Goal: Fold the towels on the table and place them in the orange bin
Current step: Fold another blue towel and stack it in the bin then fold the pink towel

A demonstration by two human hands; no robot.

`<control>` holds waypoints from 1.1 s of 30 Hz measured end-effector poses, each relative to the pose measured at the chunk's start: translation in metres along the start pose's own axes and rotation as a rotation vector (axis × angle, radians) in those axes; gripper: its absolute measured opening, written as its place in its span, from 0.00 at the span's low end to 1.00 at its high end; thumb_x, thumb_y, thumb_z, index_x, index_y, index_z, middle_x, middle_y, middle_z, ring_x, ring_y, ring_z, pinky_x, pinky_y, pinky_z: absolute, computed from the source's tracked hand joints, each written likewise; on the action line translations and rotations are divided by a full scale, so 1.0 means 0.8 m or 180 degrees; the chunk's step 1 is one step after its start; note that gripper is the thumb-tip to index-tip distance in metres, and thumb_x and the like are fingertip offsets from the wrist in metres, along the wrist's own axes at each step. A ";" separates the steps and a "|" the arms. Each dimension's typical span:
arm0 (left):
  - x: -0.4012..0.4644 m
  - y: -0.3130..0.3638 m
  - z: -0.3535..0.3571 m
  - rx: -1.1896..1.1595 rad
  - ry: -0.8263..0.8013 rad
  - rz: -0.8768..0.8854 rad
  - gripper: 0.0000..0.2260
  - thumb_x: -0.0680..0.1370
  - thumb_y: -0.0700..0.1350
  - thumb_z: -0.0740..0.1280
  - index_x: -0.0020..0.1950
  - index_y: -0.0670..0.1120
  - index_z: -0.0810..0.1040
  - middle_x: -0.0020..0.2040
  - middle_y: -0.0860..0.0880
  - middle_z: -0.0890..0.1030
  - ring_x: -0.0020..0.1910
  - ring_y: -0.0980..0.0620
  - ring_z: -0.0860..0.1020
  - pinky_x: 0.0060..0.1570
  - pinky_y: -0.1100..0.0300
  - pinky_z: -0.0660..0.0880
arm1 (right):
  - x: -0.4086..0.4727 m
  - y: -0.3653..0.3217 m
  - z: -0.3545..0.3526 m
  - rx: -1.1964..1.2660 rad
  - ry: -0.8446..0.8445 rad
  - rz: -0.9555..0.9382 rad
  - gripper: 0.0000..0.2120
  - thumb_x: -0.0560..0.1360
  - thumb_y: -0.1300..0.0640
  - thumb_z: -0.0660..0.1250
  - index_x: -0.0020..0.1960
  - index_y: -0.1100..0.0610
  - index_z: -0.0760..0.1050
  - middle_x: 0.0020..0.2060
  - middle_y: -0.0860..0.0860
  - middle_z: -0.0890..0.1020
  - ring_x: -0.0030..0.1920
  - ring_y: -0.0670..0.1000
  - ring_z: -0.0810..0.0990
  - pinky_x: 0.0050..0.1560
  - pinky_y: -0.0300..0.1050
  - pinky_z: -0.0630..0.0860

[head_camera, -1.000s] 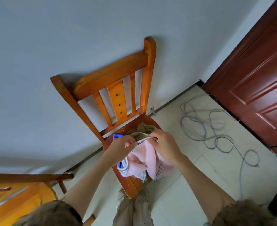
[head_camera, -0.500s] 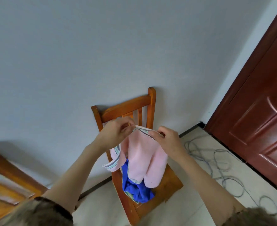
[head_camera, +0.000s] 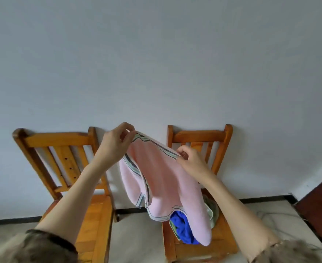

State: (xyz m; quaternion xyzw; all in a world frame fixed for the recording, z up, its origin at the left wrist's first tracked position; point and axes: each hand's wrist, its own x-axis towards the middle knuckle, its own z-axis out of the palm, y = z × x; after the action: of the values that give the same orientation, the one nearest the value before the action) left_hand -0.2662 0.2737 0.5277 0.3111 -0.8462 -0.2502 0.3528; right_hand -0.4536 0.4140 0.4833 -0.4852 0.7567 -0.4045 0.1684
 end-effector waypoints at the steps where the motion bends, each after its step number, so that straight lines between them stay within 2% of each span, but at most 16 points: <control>1: -0.011 -0.008 -0.022 0.0095 0.0106 -0.0088 0.05 0.79 0.45 0.63 0.50 0.45 0.75 0.35 0.45 0.79 0.34 0.48 0.76 0.32 0.67 0.69 | 0.003 -0.012 0.014 0.0031 -0.0034 -0.0037 0.04 0.75 0.62 0.63 0.46 0.56 0.76 0.34 0.44 0.75 0.35 0.42 0.72 0.37 0.35 0.67; 3: -0.036 -0.026 -0.066 0.0242 0.0333 -0.0274 0.06 0.79 0.45 0.63 0.51 0.44 0.76 0.38 0.47 0.79 0.35 0.53 0.76 0.34 0.67 0.70 | 0.006 -0.038 0.044 0.0123 -0.0075 -0.0072 0.03 0.75 0.58 0.66 0.42 0.55 0.75 0.32 0.45 0.74 0.35 0.44 0.72 0.37 0.38 0.67; 5: -0.066 -0.046 -0.111 0.0353 0.0543 -0.0479 0.05 0.78 0.45 0.64 0.50 0.44 0.76 0.38 0.48 0.79 0.35 0.56 0.75 0.36 0.68 0.69 | 0.007 -0.068 0.079 0.0182 -0.0117 -0.0161 0.08 0.74 0.54 0.68 0.37 0.53 0.72 0.30 0.45 0.72 0.33 0.46 0.70 0.36 0.40 0.66; 7: -0.099 -0.069 -0.156 0.0447 0.0725 -0.0720 0.04 0.78 0.46 0.64 0.49 0.47 0.76 0.37 0.49 0.77 0.35 0.59 0.74 0.35 0.71 0.68 | 0.007 -0.107 0.119 0.0140 -0.0243 -0.0277 0.12 0.74 0.51 0.68 0.37 0.56 0.72 0.29 0.46 0.72 0.32 0.47 0.69 0.35 0.42 0.65; 10: -0.155 -0.106 -0.229 0.0545 0.0975 -0.1026 0.04 0.78 0.46 0.65 0.48 0.46 0.76 0.37 0.48 0.78 0.36 0.55 0.75 0.34 0.68 0.69 | -0.001 -0.173 0.184 0.0096 -0.0328 -0.0569 0.18 0.75 0.48 0.66 0.33 0.59 0.69 0.27 0.49 0.71 0.31 0.48 0.68 0.32 0.41 0.63; 12: -0.199 -0.131 -0.280 0.0565 0.1131 -0.1232 0.03 0.78 0.47 0.65 0.47 0.48 0.76 0.37 0.48 0.78 0.37 0.53 0.76 0.35 0.67 0.70 | -0.012 -0.222 0.235 0.0197 -0.0420 -0.0793 0.16 0.76 0.50 0.66 0.33 0.57 0.68 0.28 0.48 0.73 0.31 0.46 0.69 0.32 0.39 0.64; 14: -0.247 -0.155 -0.333 0.0653 0.1298 -0.1432 0.02 0.78 0.47 0.65 0.45 0.50 0.75 0.37 0.51 0.78 0.37 0.57 0.75 0.35 0.71 0.68 | -0.023 -0.272 0.289 0.0337 -0.0560 -0.1000 0.11 0.77 0.54 0.65 0.37 0.57 0.71 0.34 0.49 0.76 0.35 0.46 0.71 0.36 0.38 0.67; 17: -0.316 -0.191 -0.412 0.0807 0.1555 -0.1675 0.03 0.77 0.46 0.66 0.43 0.52 0.75 0.38 0.51 0.78 0.37 0.58 0.75 0.36 0.69 0.68 | -0.042 -0.340 0.373 0.0261 -0.0797 -0.1372 0.04 0.78 0.62 0.62 0.45 0.58 0.74 0.41 0.51 0.76 0.42 0.49 0.74 0.40 0.37 0.70; 20: -0.372 -0.225 -0.486 0.0994 0.1786 -0.1856 0.03 0.77 0.45 0.66 0.44 0.50 0.75 0.36 0.51 0.78 0.35 0.58 0.74 0.35 0.71 0.68 | -0.062 -0.402 0.459 0.0310 -0.0968 -0.1529 0.07 0.79 0.64 0.59 0.53 0.62 0.75 0.47 0.52 0.75 0.46 0.48 0.72 0.45 0.34 0.66; 22: -0.405 -0.244 -0.527 0.1130 0.1955 -0.1950 0.02 0.77 0.44 0.66 0.44 0.48 0.75 0.34 0.54 0.76 0.34 0.59 0.73 0.34 0.73 0.68 | -0.076 -0.439 0.513 0.0500 -0.1041 -0.1545 0.07 0.79 0.63 0.59 0.53 0.62 0.75 0.48 0.54 0.77 0.47 0.49 0.74 0.48 0.37 0.69; 25: -0.455 -0.269 -0.582 0.1228 0.2142 -0.2156 0.02 0.78 0.42 0.65 0.45 0.46 0.75 0.34 0.51 0.77 0.34 0.54 0.74 0.33 0.72 0.69 | -0.103 -0.493 0.582 0.0551 -0.1263 -0.1505 0.07 0.79 0.58 0.60 0.50 0.61 0.74 0.41 0.50 0.77 0.43 0.50 0.74 0.37 0.37 0.65; 27: -0.488 -0.285 -0.618 0.1253 0.2326 -0.2323 0.02 0.78 0.42 0.65 0.47 0.45 0.77 0.36 0.48 0.78 0.34 0.52 0.74 0.32 0.71 0.68 | -0.117 -0.527 0.623 0.0608 -0.1400 -0.1547 0.09 0.78 0.54 0.62 0.44 0.60 0.73 0.36 0.50 0.76 0.39 0.51 0.73 0.33 0.37 0.65; 30: -0.532 -0.305 -0.667 0.1384 0.2662 -0.2572 0.03 0.78 0.42 0.64 0.48 0.44 0.77 0.36 0.50 0.77 0.34 0.57 0.73 0.30 0.71 0.67 | -0.131 -0.580 0.685 0.0542 -0.1632 -0.1810 0.12 0.76 0.52 0.65 0.39 0.59 0.72 0.34 0.51 0.76 0.37 0.52 0.73 0.35 0.43 0.65; 33: -0.570 -0.329 -0.708 0.1593 0.2872 -0.2858 0.06 0.78 0.43 0.64 0.51 0.42 0.77 0.38 0.48 0.76 0.35 0.59 0.72 0.30 0.71 0.66 | -0.140 -0.632 0.749 0.0368 -0.1930 -0.2193 0.07 0.76 0.57 0.64 0.42 0.61 0.74 0.40 0.54 0.78 0.41 0.52 0.73 0.40 0.43 0.66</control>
State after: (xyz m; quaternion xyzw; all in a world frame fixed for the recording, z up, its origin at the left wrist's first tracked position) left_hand 0.5066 0.2994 0.5114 0.7780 -0.4377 -0.0150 0.4505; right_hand 0.2895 0.1409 0.4907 -0.7946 0.4441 -0.3183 0.2646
